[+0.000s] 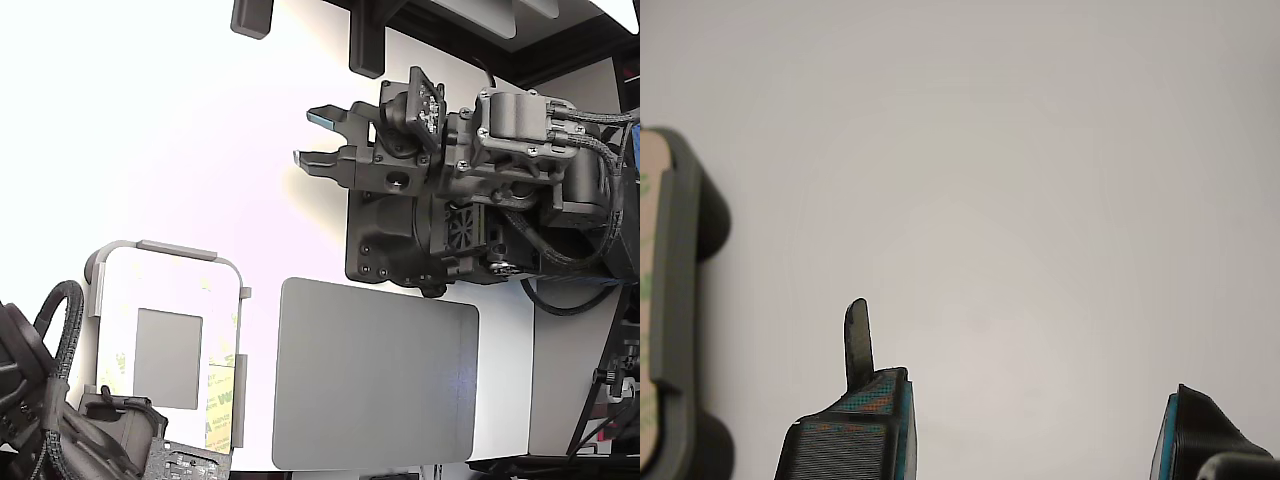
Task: Peel off protective film from adhesive tape.
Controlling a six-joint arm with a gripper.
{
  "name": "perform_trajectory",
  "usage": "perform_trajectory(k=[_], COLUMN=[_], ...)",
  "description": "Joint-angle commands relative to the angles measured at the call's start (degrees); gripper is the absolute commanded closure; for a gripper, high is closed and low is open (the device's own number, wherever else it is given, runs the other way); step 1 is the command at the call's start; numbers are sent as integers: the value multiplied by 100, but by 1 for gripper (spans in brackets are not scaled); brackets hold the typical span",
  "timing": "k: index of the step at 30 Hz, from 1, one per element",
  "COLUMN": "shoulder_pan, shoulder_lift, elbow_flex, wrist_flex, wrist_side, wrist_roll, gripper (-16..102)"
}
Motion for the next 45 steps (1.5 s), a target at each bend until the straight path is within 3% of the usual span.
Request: perform_trajectory(k=[1,21,25,28,31,32,33,38,45], shoulder_pan=[-88,-88,9,281,536,668,800,1406,1644], shoulder_lift=[123,-105,-1028,-1600,-1600,-1573,-1529,-1679,-2136], elbow_flex=[-132,-633,-1556,-2057,-2039,-1978,-1907,-1696,-1679], wrist_flex=[-53,-70,44,229,114,44,-44,-404,-835], wrist_side=[-431,-360,-905,-1028,-923,-791,-659,-158,-457], wrist_roll=[-281,-308,-1538,-2593,-3516,-3683,-3902,-5405,-7093], gripper=[-14,-14,-8,22,78,91,96,96,96])
